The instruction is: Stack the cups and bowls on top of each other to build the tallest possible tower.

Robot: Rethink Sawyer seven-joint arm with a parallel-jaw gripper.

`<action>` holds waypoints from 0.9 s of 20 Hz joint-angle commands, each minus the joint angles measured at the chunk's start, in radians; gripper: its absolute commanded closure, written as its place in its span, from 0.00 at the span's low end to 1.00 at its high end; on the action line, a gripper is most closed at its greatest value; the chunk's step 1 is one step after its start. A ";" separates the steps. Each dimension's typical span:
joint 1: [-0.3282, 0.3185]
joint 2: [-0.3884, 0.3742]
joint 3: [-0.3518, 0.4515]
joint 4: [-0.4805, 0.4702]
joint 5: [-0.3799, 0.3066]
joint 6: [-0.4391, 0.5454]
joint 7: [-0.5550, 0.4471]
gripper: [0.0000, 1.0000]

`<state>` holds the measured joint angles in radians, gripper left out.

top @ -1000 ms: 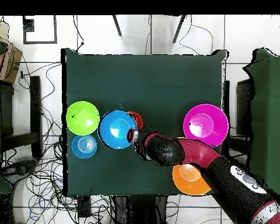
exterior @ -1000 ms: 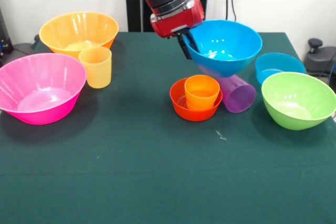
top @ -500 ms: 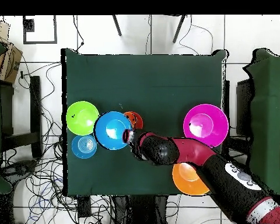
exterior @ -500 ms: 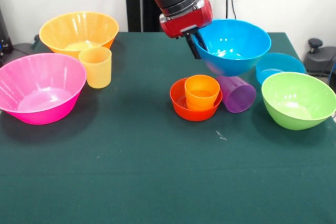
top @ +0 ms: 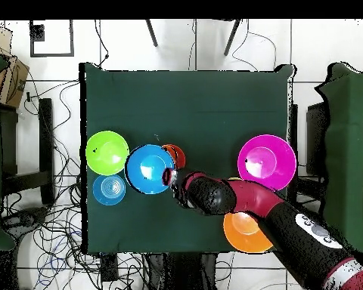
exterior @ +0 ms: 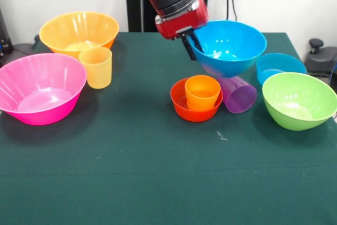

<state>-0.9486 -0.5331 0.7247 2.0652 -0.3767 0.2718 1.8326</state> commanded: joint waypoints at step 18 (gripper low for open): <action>-0.007 0.134 -0.030 -0.034 -0.204 -0.161 0.042 1.00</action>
<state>-1.0138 -0.4332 0.7246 2.0646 -0.4925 0.2208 1.8326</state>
